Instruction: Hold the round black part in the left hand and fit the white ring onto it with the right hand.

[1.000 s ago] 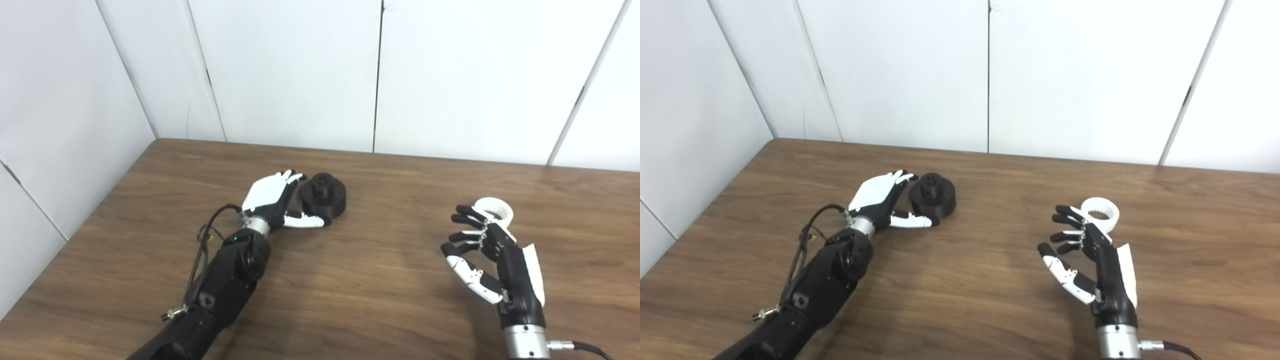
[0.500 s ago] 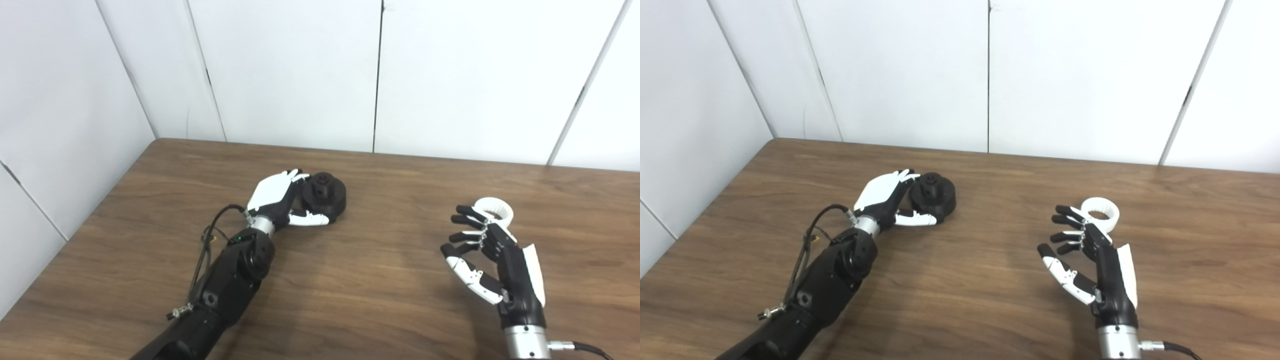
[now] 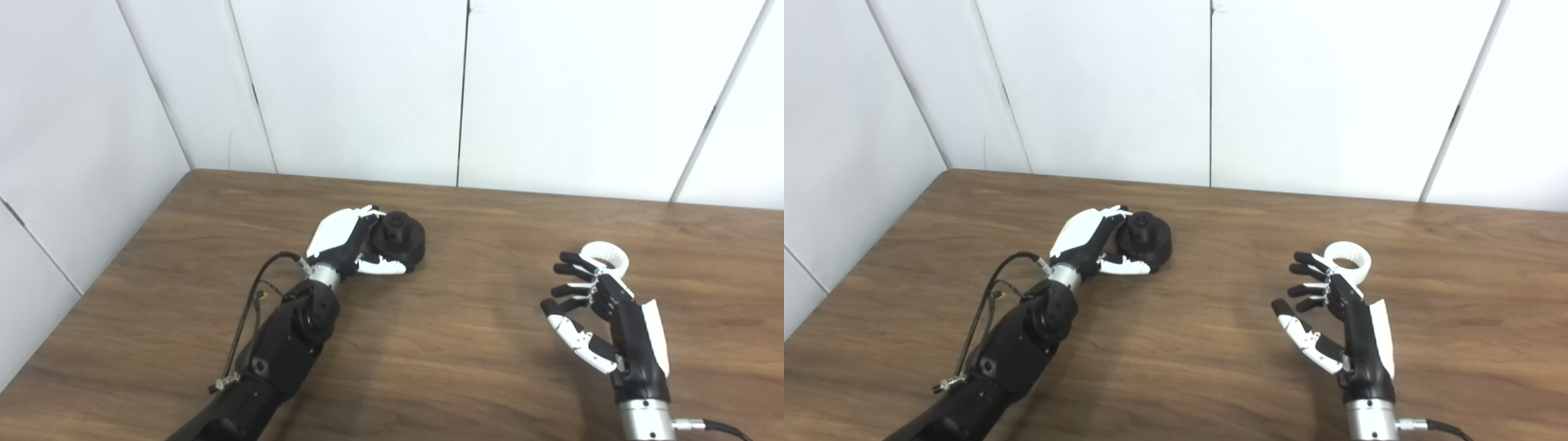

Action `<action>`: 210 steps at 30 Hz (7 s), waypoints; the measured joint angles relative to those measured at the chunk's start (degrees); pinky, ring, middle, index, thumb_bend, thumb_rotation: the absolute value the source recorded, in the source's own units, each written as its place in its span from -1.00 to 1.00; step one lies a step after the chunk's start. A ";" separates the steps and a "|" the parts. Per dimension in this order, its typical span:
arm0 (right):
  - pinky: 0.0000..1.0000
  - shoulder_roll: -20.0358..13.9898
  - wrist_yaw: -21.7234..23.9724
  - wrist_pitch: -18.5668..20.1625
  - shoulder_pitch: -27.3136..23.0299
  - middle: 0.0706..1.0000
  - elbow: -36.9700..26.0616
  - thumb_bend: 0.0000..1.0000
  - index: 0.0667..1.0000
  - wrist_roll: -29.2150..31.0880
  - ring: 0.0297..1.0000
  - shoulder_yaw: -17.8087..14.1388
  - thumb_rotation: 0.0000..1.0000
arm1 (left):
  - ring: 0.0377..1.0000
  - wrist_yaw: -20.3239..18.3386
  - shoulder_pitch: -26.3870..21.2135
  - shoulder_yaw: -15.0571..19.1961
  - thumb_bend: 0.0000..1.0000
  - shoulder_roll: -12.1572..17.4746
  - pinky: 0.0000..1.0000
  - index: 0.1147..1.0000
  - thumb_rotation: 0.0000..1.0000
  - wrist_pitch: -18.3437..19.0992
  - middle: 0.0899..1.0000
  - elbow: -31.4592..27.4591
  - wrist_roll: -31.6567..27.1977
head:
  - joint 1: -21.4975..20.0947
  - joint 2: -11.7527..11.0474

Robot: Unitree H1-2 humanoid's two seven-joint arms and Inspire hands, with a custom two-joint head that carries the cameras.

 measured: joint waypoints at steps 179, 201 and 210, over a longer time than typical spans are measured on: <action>0.24 -16.51 3.39 24.57 -26.56 0.61 13.39 0.24 0.49 -15.20 0.50 -1.17 -0.11 | 0.89 -15.06 25.30 -2.08 0.75 -2.78 0.83 0.12 -0.57 -4.09 0.85 -35.35 -1.94 | -25.23 -0.70; 0.28 -21.59 15.34 29.26 -26.42 0.83 12.20 0.64 0.63 -15.44 0.71 3.95 0.29 | 0.90 -15.07 23.85 -3.40 0.75 -3.05 0.85 0.14 -0.58 -2.69 0.85 -34.24 -1.63 | -24.00 -1.14; 0.47 -24.07 21.85 30.46 -26.51 0.92 12.79 0.96 0.72 -15.56 0.83 6.89 0.43 | 0.89 -15.05 23.85 -3.47 0.74 -3.23 0.85 0.14 -0.56 -2.44 0.85 -34.31 -1.49 | -23.64 -1.14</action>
